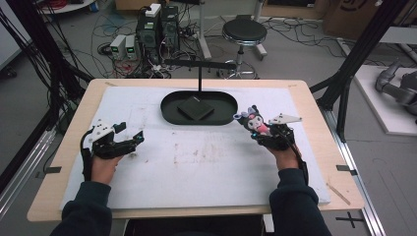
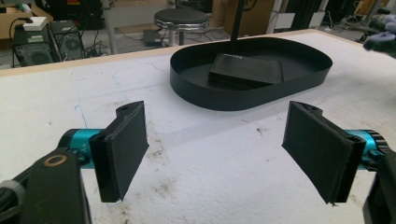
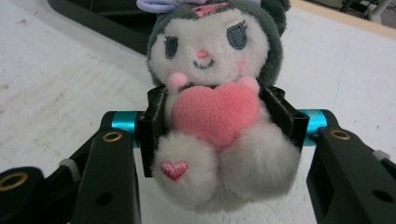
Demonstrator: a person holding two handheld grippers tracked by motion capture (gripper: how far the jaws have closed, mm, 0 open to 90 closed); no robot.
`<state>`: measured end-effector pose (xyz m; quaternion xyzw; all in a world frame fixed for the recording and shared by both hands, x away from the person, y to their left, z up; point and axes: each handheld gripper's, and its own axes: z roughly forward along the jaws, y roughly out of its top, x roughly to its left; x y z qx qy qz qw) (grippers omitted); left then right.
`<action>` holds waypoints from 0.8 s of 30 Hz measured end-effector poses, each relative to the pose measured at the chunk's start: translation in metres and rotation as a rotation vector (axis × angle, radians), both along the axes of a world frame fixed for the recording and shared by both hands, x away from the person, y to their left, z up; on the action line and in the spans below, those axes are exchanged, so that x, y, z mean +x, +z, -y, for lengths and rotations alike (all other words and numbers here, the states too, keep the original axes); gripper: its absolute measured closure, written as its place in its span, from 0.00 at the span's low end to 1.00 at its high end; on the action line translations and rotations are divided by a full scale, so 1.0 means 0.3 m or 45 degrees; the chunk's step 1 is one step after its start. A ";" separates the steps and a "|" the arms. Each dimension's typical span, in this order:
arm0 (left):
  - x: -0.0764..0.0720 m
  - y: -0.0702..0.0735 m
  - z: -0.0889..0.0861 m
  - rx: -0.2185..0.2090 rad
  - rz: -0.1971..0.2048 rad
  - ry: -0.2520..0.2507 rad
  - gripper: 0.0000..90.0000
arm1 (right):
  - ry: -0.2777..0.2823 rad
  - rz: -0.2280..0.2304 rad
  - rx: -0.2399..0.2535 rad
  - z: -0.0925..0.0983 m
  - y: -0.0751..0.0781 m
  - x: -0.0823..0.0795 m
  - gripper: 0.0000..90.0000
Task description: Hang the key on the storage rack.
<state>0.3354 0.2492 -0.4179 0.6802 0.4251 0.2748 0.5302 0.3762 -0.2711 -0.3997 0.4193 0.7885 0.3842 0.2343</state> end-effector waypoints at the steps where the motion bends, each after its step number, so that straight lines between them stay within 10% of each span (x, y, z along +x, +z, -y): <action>1: 0.000 0.000 0.000 0.000 0.000 0.000 0.24 | -0.003 0.012 -0.001 -0.007 0.016 0.009 0.53; 24: 0.001 0.001 -0.007 -0.013 0.011 0.011 0.24 | -0.042 0.062 -0.015 -0.155 0.231 0.256 0.53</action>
